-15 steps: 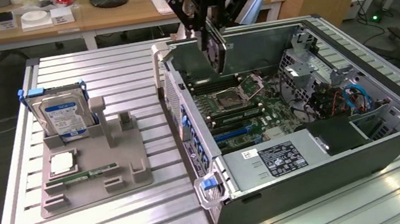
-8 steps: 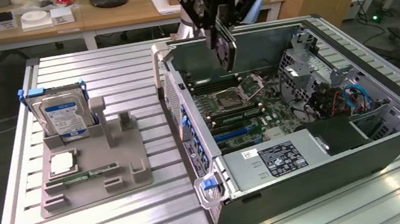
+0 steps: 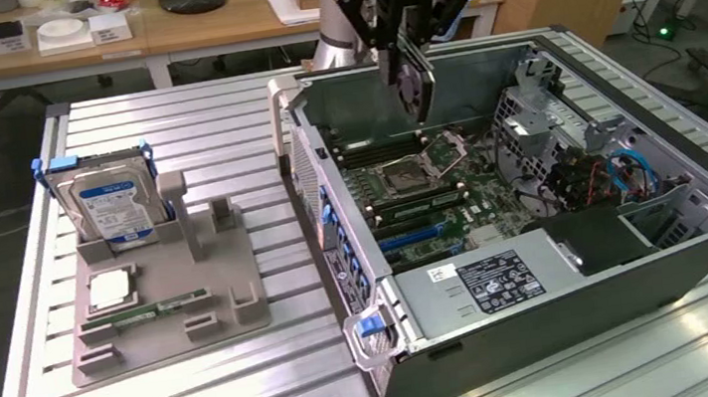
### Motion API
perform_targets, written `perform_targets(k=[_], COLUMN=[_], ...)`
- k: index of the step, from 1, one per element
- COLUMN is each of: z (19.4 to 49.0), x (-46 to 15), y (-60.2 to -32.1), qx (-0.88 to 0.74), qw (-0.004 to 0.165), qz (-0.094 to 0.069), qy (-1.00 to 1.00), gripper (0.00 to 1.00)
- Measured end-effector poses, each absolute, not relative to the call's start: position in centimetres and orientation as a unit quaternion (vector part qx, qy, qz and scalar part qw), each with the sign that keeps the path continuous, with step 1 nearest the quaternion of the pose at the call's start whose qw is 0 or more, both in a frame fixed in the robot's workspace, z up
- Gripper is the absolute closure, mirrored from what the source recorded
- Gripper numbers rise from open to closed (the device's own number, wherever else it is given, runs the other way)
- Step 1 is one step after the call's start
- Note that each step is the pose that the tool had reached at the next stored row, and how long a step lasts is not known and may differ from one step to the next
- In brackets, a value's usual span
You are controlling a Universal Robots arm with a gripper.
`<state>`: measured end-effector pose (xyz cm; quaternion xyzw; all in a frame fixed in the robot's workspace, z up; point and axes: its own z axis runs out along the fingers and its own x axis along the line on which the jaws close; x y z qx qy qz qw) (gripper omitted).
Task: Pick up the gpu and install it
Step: 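Pick up the gpu and move the gpu toward the slot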
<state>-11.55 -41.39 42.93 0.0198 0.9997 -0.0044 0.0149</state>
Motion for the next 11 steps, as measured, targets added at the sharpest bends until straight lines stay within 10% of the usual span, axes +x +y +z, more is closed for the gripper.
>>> perform_targets(k=[11], z=[42.9], x=[-9.2], y=[-41.4], qx=[0.020], qw=[0.015], qz=[-0.004], qy=[1.000], gripper=[0.72])
